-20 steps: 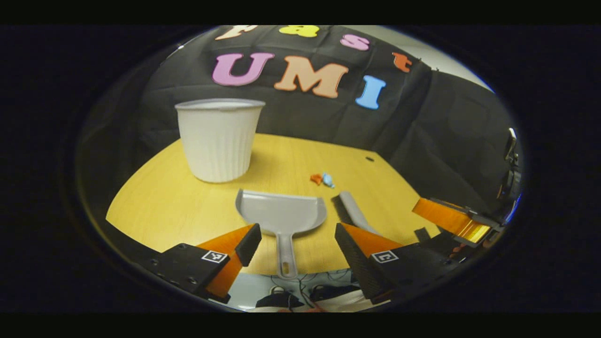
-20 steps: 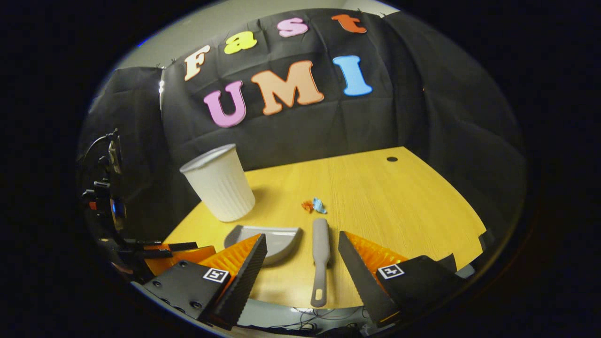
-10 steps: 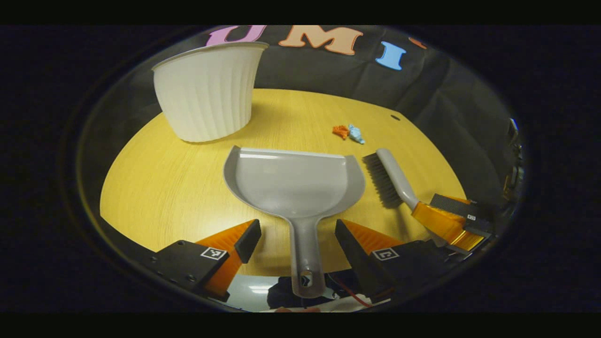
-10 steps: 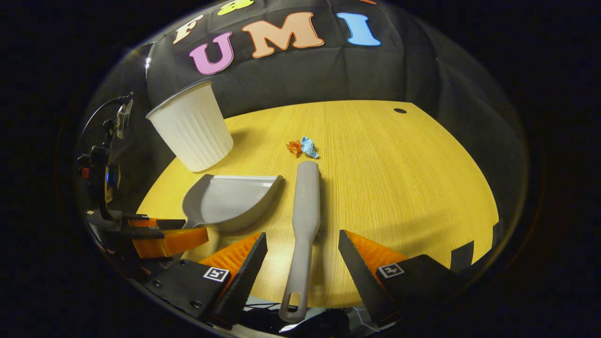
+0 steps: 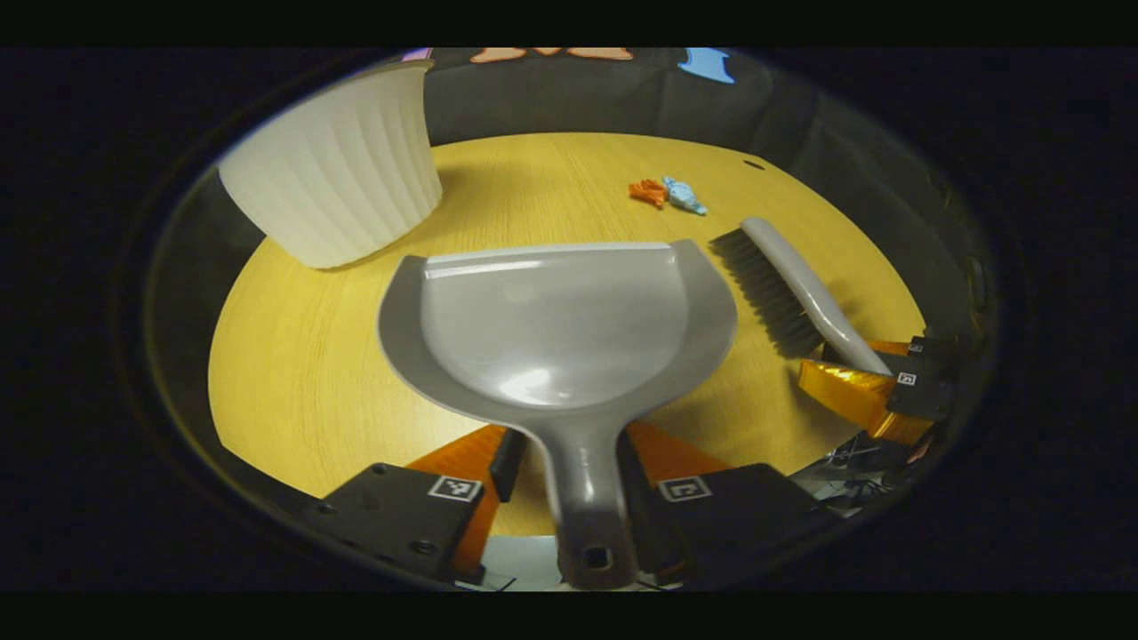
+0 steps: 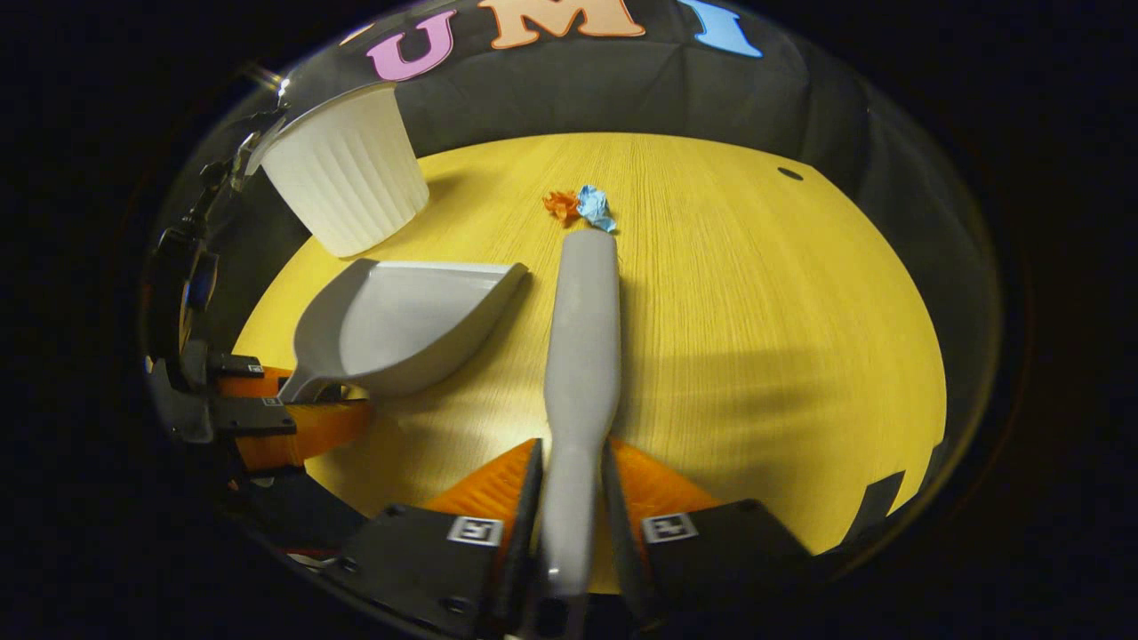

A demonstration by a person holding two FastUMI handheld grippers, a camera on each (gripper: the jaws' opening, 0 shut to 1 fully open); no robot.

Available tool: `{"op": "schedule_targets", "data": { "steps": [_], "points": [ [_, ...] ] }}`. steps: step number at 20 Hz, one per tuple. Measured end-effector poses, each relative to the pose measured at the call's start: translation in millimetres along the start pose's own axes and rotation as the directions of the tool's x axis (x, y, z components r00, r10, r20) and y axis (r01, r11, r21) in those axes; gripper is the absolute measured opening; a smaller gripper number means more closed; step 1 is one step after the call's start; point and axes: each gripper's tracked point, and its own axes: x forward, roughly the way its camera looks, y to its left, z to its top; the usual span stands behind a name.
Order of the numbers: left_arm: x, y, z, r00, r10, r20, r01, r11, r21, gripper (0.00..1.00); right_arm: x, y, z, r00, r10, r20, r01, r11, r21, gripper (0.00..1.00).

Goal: Pick up the small broom and dustpan from the desktop, sweep the trash into the dustpan with the broom, and then empty the trash into the garbage bin.

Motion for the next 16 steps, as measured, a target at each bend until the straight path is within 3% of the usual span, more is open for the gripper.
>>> {"op": "schedule_targets", "data": {
  "steps": [1,8,13,14,16],
  "points": [
    [1,4,-5,1.0,0.005,-0.02,-0.005,1.0,0.0,0.33,1,4,-2,1.0,0.017,-0.021,-0.017,1.0,0.003,0.33],
    [-2,7,-1,1.0,-0.019,-0.002,0.019,1.0,-0.012,0.29,-7,5,4,1.0,0.027,-0.004,-0.027,0.999,0.041,0.26],
    [-18,12,13,0.997,-0.051,0.052,0.053,0.998,-0.028,0.28,-23,3,24,0.997,0.057,0.056,-0.059,0.998,0.033,0.29],
    [-22,13,17,0.996,-0.054,0.066,0.055,0.998,-0.018,0.28,-30,1,29,0.996,0.062,0.067,-0.064,0.997,0.033,0.26],
    [-27,13,24,0.994,-0.062,0.085,0.06,0.998,0.018,0.28,-43,-5,44,0.993,0.072,0.091,-0.076,0.996,0.046,0.29]
  ]
}}
